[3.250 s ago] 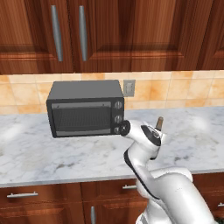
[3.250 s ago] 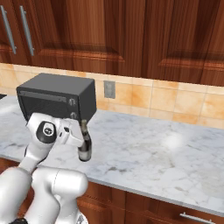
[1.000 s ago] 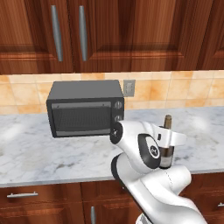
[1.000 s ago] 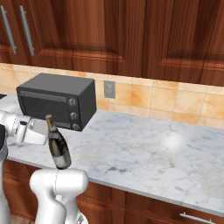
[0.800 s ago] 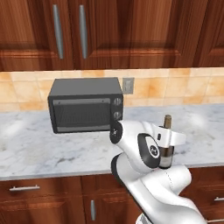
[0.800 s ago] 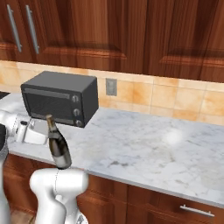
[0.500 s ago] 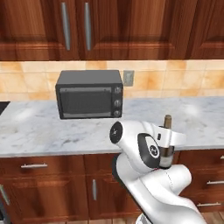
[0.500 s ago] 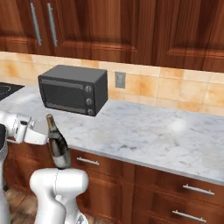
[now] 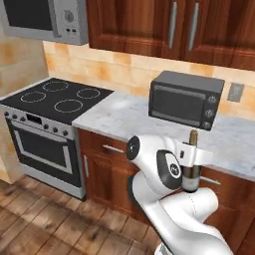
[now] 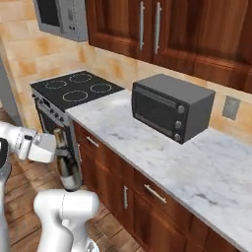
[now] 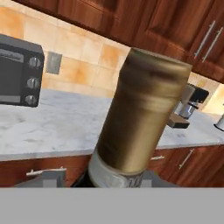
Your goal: There is a wine glass and glass cup on the dining counter. Place the wine bottle next to the wine glass and the juice bottle next to the glass cup.
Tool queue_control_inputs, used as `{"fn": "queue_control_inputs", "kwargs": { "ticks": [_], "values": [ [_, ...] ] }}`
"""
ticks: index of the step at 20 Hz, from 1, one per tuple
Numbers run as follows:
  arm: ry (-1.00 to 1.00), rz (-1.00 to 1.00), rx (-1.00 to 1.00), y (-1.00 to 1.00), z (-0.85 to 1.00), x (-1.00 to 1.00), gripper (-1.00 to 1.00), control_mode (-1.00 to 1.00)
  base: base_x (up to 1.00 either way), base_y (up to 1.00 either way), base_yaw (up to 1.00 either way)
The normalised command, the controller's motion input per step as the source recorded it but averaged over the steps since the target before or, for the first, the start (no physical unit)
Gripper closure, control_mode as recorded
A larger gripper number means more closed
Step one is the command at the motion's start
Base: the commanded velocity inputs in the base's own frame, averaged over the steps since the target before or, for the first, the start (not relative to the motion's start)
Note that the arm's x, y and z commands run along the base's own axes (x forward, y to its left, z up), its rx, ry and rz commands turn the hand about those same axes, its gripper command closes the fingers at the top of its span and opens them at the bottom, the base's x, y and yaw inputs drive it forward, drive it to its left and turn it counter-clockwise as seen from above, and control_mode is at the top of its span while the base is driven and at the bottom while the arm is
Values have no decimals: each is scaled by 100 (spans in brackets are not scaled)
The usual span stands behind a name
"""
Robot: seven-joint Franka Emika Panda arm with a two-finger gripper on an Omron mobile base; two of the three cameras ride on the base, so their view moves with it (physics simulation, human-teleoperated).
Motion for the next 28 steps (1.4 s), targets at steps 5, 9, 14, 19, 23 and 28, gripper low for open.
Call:
{"fn": "queue_control_inputs", "kwargs": {
  "ticks": [5, 9, 14, 19, 23, 28],
  "values": [
    [0, 0, 0, 0, 0, 0, 100, 100, -5, 0, 100],
    [0, 0, 0, 0, 0, 0, 100, 100, -4, 0, 100],
    [0, 0, 0, 0, 0, 0, 100, 100, -4, 0, 100],
    [0, 0, 0, 0, 0, 0, 100, 100, -2, 0, 100],
    [0, 0, 0, 0, 0, 0, 100, 100, 0, 0, 91],
    [0, 0, 0, 0, 0, 0, 100, 100, 0, 0, 97]
  ]
}}
